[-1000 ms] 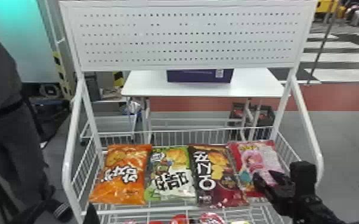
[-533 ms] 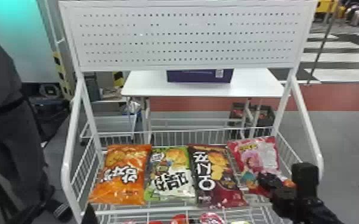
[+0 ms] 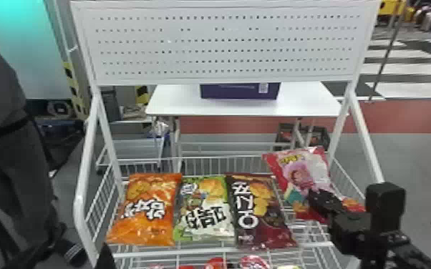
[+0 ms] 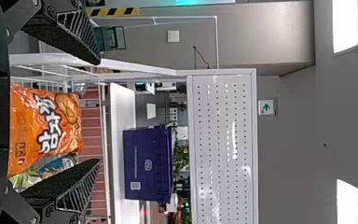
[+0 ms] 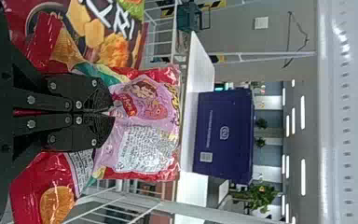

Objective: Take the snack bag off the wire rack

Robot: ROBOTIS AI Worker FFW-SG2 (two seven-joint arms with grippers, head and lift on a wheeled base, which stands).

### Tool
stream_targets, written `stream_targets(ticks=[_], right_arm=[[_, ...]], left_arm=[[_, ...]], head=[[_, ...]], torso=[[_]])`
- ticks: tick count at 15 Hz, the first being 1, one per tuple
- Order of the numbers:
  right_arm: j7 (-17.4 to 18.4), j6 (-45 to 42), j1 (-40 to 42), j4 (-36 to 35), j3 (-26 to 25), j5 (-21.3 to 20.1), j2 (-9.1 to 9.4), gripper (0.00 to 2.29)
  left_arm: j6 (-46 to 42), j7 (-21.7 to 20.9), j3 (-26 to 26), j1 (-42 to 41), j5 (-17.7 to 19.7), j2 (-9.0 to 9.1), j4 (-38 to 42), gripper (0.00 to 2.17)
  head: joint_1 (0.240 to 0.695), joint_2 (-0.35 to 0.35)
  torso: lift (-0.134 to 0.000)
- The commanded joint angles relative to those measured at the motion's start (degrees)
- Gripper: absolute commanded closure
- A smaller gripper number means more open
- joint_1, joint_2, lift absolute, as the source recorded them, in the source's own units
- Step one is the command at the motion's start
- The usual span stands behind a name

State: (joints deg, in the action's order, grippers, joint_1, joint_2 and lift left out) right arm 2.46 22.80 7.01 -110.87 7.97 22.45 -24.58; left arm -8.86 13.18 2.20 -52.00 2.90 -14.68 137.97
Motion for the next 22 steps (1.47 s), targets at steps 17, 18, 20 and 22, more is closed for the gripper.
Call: stream_targets(ticks=[17,18,20,22], right_arm=[[1.76,-20.03,37.73,-22.9,-15.26,1.9,-1.79,1.65],[1.76,-20.03,37.73,-22.81,-15.26,1.9,-1.7,1.64],[1.76,-20.03,37.73,-22.9,-15.35,1.9,-1.61,1.64],[1.76,-20.03,37.73,-23.17,-15.35,1.9,-1.61,1.64]], left_arm=[[-3.13,0.18,-1.14,-1.35,0.35,0.26,0.02,0.15],[-3.13,0.26,-1.14,-1.35,0.35,0.26,0.02,0.15],[-3.13,0.26,-1.4,-1.43,0.53,0.17,0.02,0.15],[-3.13,0.18,-1.58,-1.43,0.62,0.17,0.02,0.15]], head=[[0.499,0.0],[0.499,0.0],[0.499,0.0],[0.499,0.0]], torso=[[0.0],[0.0],[0.0],[0.0]])
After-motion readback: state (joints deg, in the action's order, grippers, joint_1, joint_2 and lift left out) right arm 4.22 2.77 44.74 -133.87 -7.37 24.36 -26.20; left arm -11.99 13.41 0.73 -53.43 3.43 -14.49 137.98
